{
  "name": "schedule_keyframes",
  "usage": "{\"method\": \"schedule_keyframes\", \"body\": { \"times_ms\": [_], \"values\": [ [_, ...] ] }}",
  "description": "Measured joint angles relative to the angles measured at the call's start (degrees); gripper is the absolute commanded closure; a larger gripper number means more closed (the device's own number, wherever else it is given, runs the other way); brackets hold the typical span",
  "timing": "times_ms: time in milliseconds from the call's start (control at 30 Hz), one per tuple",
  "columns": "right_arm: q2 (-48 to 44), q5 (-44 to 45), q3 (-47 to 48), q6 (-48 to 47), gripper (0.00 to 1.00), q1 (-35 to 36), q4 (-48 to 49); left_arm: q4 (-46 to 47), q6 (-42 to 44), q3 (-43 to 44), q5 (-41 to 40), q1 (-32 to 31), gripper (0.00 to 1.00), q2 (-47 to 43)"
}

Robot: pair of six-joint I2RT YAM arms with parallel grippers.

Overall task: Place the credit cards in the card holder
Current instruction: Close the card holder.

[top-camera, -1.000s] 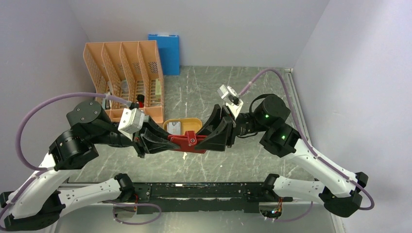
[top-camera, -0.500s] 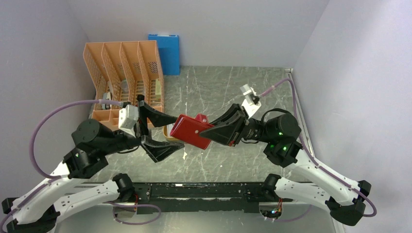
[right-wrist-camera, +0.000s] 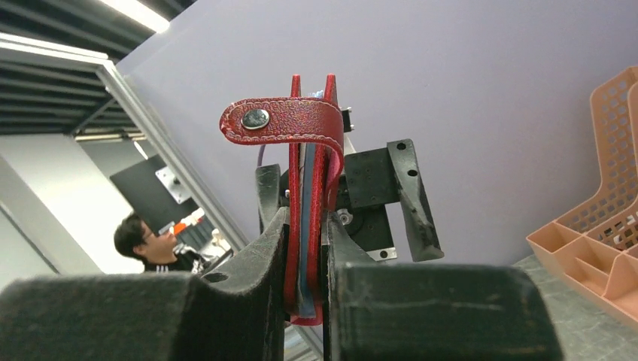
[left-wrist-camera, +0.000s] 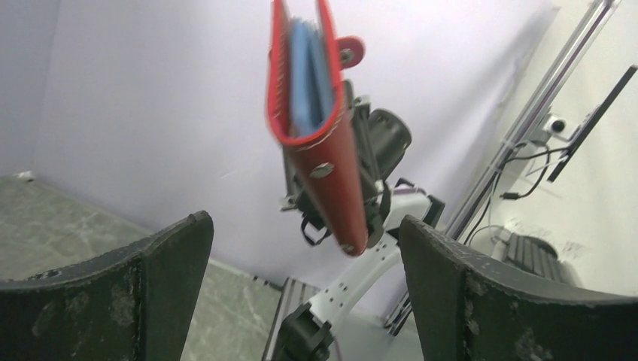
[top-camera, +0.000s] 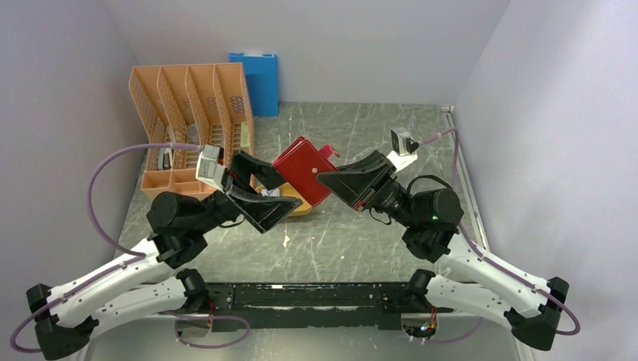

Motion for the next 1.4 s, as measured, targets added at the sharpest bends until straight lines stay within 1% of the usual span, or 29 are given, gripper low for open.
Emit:
{"method": "schedule_keyframes", "body": {
  "times_ms": [67, 100, 267, 367, 433, 600, 667, 700, 733, 833, 867, 900, 967, 1133, 1200, 1267, 1400],
  "values": [
    [0.4, 1.7, -0.5, 1.3, 1.00, 0.0, 0.5, 3.6, -1.7, 0.0, 0.0, 0.0, 0.03, 1.9],
    [0.6, 2.0, -0.5, 1.6, 1.00, 0.0, 0.5, 5.1, -2.3, 0.0, 0.0, 0.0, 0.05, 2.7],
    [1.3, 4.2, -1.2, 4.0, 1.00, 0.0, 1.2, 10.9, -4.5, 0.0, -0.2, 0.0, 0.18, 5.9],
    [1.4, 5.0, -1.2, 5.1, 1.00, 0.0, 1.1, 13.1, -4.9, 0.0, -0.2, 0.0, 0.27, 7.2],
    [1.5, 5.5, -1.2, 5.6, 1.00, 0.0, 0.9, 13.7, -5.0, 0.0, -0.3, 0.0, 0.39, 8.0],
    [1.6, 6.2, -1.2, 5.8, 1.00, 0.0, -0.8, 14.2, -4.9, 0.0, -1.1, 0.0, 0.73, 9.0],
    [1.6, 6.6, -1.2, 5.8, 1.00, 0.0, -1.5, 14.1, -5.0, 0.0, -1.5, -0.1, 0.89, 8.9],
    [1.5, 6.8, -1.2, 5.8, 1.00, 0.0, -1.8, 13.7, -5.0, 0.0, -1.7, -0.1, 0.94, 8.8],
    [1.4, 6.8, -1.2, 5.4, 0.96, 0.0, -2.1, 13.2, -5.2, 0.0, -1.8, -0.1, 0.95, 8.6],
    [0.6, 6.9, -1.2, 3.7, 0.53, 0.0, -4.4, 10.3, -5.6, 0.0, -3.0, -0.5, 0.95, 7.6],
    [0.3, 6.9, -0.9, 3.3, 0.44, 0.0, -5.9, 9.1, -5.3, 0.0, -3.4, -0.6, 0.95, 7.3],
    [-0.3, 7.0, -0.2, 2.3, 0.39, 0.0, -8.9, 7.9, -4.7, 0.0, -4.1, -0.5, 0.95, 6.9],
    [-1.8, 7.8, 1.3, 0.2, 0.36, 0.0, -14.9, 4.3, -3.1, 0.3, -6.1, -0.3, 0.95, 5.7],
    [-5.7, 11.9, 9.2, -9.9, 0.35, 0.0, -33.8, -8.0, 0.5, 4.7, -8.4, -0.3, 0.95, 4.5],
    [-7.2, 14.7, 13.0, -14.0, 0.37, 0.0, -40.9, -12.3, 1.3, 5.6, -8.5, -0.3, 0.95, 4.1],
    [-8.5, 16.7, 15.1, -17.0, 0.42, 0.0, -45.3, -16.1, 1.8, 5.9, -8.6, -0.3, 0.95, 4.0],
    [-9.6, 18.7, 17.3, -21.1, 0.48, 0.0, -50.6, -22.4, 2.4, 7.1, -7.8, -0.3, 0.95, 5.4]
  ]
}}
